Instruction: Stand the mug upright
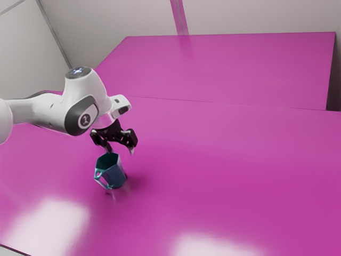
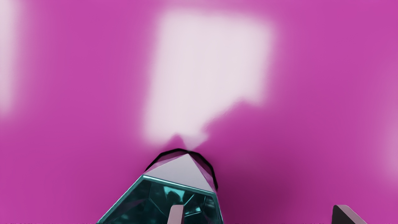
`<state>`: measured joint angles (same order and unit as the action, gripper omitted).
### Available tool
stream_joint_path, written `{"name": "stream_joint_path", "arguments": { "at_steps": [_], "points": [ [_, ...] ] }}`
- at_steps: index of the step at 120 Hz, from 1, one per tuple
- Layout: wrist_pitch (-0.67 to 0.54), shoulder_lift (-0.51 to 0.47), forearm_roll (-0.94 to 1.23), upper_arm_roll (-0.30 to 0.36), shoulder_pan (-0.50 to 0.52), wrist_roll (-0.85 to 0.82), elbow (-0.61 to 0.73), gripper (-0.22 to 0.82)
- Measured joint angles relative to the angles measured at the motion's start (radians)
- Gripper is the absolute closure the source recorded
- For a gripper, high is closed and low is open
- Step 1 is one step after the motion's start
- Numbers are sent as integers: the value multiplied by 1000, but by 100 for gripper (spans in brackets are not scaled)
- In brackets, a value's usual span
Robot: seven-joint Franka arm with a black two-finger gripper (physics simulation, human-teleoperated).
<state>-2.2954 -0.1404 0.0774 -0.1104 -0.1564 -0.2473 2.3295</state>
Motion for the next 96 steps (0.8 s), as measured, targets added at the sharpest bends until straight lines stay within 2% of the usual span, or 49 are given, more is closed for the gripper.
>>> {"name": "stream_joint_path", "arguments": {
  "at_steps": [63,96],
  "points": [
    [500,54,-9,26,7,-6,-499,3],
    [689,111,-10,30,11,-6,-694,2]
  ]
}}
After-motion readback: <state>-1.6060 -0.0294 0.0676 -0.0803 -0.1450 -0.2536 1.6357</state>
